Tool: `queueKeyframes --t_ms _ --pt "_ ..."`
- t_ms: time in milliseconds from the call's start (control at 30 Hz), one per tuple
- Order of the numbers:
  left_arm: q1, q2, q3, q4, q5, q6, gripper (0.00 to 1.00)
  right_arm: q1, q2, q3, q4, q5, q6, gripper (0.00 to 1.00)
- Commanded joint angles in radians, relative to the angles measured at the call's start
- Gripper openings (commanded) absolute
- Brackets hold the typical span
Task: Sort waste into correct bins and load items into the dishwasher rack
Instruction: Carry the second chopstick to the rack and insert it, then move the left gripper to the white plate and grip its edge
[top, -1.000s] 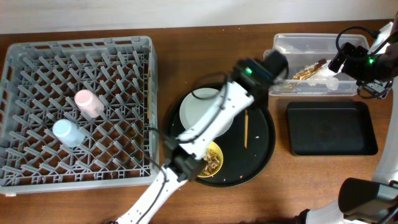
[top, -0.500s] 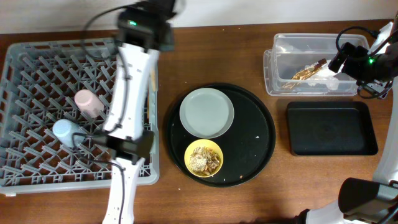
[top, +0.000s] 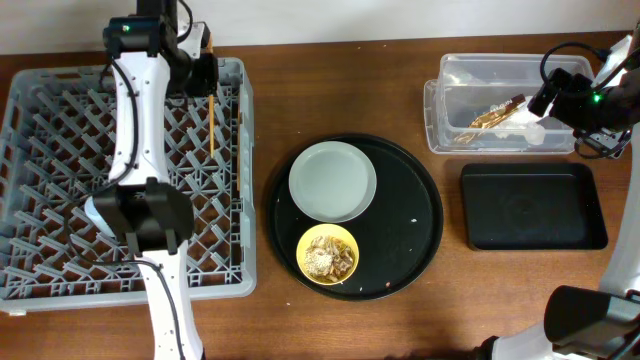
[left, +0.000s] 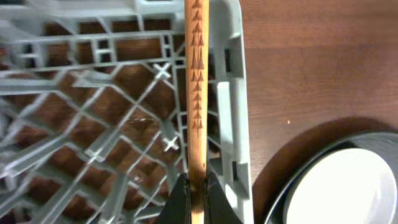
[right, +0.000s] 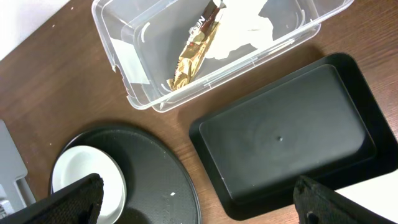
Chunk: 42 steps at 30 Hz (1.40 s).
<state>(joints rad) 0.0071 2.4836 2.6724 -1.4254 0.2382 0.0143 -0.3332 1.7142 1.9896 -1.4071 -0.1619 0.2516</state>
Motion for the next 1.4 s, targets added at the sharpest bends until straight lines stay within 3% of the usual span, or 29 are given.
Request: queueKeyframes --t_ms 0,133,300,533,733,900,1133,1367 --pt "-0.011 -0.008 -0.06 0.032 0.08 0.036 0.01 -0.002 -0.007 0.013 0.0 0.006 0.0 0.99" --pt "-0.022 -0.008 -0.082 0.041 0.077 0.034 0.0 -0.002 -0.007 0.013 0.0 0.006 0.0 0.99" --pt "-0.022 -0.008 -0.082 0.017 -0.031 -0.078 0.0 -0.002 -0.007 0.013 0.0 0.006 0.0 0.99" --pt "-0.023 -0.008 -0.082 -0.063 -0.033 -0.078 0.02 -0.002 -0.007 0.013 0.0 0.006 0.0 0.99" --pt "-0.033 -0.008 -0.082 -0.078 -0.033 -0.078 0.08 -0.002 -0.007 0.013 0.0 0.006 0.0 0.99" --pt "-0.033 -0.008 -0.082 -0.082 -0.033 -0.078 0.33 -0.002 -0.007 0.013 0.0 0.006 0.0 0.99" --pt "-0.033 -0.025 -0.072 -0.121 0.061 -0.078 0.34 -0.002 -0.007 0.013 0.0 0.006 0.0 0.99" --pt "-0.053 -0.184 -0.015 -0.179 0.093 -0.078 0.34 -0.002 -0.007 0.013 0.0 0.006 0.0 0.99"
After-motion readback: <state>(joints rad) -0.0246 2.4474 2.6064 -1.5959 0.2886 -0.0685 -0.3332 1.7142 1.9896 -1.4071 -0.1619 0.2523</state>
